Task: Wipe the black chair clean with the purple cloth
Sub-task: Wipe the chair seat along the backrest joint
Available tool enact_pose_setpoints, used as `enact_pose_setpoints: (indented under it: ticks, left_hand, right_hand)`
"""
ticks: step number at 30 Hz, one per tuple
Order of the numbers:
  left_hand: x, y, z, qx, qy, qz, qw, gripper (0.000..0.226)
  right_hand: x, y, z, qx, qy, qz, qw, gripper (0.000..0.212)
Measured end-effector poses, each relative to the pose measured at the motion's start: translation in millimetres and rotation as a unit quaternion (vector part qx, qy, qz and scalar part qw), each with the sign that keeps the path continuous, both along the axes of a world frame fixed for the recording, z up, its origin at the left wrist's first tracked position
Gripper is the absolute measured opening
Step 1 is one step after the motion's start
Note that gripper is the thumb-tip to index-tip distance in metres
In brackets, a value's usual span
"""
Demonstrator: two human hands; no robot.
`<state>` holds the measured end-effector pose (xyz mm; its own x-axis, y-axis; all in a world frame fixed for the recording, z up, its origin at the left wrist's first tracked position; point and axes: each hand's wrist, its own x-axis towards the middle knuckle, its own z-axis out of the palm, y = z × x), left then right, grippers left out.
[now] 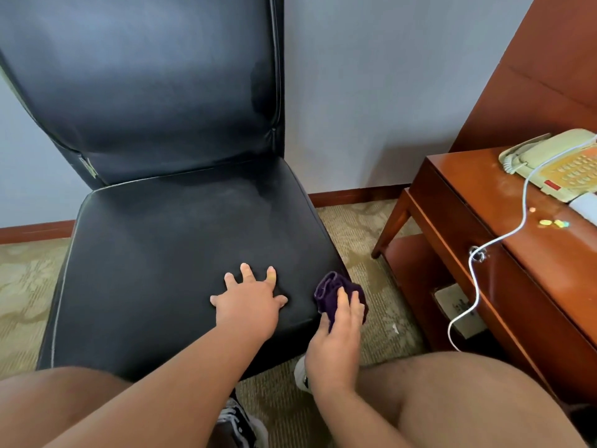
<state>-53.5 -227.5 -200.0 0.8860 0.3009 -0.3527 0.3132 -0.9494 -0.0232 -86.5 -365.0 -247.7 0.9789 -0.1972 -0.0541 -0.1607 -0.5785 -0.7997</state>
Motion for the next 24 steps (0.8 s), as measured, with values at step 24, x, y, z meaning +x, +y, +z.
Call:
enact_pose_setpoints:
  ticks: [24]
  left_hand:
    - [15, -10, 3, -0.006, 0.020, 0.029, 0.999, 0.066]
  right_hand:
    - [16, -6, 8, 0.015, -0.010, 0.025, 1.000, 0.052]
